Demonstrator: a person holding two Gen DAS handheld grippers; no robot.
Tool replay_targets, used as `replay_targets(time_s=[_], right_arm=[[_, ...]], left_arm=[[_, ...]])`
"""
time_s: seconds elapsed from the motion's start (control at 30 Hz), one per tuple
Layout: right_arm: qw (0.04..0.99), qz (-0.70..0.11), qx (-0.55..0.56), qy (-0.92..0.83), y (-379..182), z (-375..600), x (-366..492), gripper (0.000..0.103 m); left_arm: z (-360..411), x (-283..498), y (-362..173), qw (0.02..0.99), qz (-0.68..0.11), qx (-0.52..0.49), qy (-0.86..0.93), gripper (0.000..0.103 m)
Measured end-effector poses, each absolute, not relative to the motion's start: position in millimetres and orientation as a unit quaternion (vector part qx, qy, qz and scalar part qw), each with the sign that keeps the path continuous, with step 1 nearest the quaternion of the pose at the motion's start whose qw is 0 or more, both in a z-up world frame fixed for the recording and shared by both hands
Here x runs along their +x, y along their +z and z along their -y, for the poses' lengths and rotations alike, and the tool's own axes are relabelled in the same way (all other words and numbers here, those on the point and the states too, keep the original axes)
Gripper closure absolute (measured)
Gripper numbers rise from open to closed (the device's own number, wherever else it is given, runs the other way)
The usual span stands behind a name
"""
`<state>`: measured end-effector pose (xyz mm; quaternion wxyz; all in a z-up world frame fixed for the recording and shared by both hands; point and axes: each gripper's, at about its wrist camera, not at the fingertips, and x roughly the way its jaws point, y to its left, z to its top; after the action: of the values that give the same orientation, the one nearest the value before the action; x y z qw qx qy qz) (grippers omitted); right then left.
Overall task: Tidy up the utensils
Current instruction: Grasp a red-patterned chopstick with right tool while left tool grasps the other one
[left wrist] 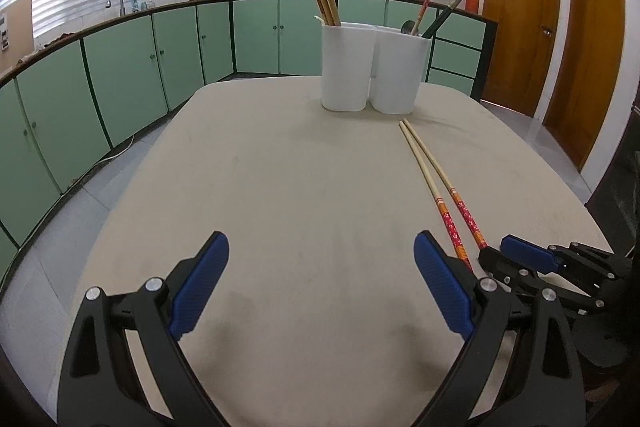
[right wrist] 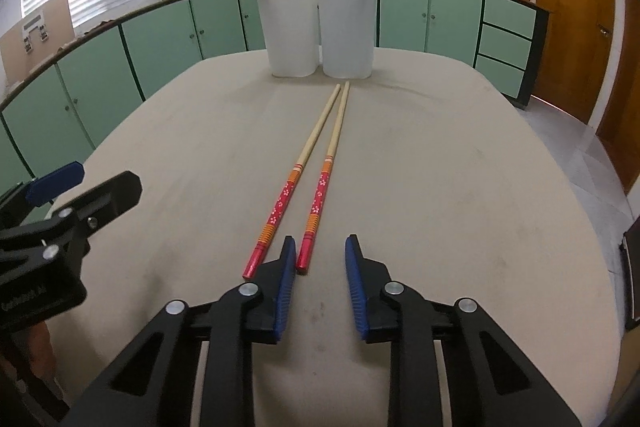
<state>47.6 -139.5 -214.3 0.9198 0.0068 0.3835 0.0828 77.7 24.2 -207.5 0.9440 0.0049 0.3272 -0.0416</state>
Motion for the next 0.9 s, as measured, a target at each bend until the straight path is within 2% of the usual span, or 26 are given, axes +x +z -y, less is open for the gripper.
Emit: replay_targets(time_s=[0.13, 0.2, 0.27, 0.4, 0.9], right_arm=[[0.921, -0.382, 0.002, 0.079, -215.2, 136.0, 49.7, 0.081], [0.92, -0.383, -0.002, 0.079, -215.1, 133.7, 52.3, 0.085], [0.92, -0.384, -0.006, 0.083, -215.1, 132.1, 54.2, 0.094], [0.92, -0.382, 0.006, 0.083, -214.7, 137.4, 53.8, 0.097], [0.94, -0.331, 0.062, 0.063, -181.7, 198.9, 37.6, 0.098]], left_arm=[[-24.8, 77.3, -207.9, 0.944, -0.328, 0.005, -0.042, 0.012], [-24.8, 77.2, -207.8, 0.944, -0.328, 0.004, -0.042, 0.012], [-23.9, 77.2, -208.2, 0.943, -0.329, 0.005, -0.043, 0.012], [-21.3, 77.0, -208.8, 0.943, -0.329, 0.007, -0.045, 0.012], [36.3, 77.1, -219.7, 0.932, -0.349, 0.01, -0.099, 0.012]])
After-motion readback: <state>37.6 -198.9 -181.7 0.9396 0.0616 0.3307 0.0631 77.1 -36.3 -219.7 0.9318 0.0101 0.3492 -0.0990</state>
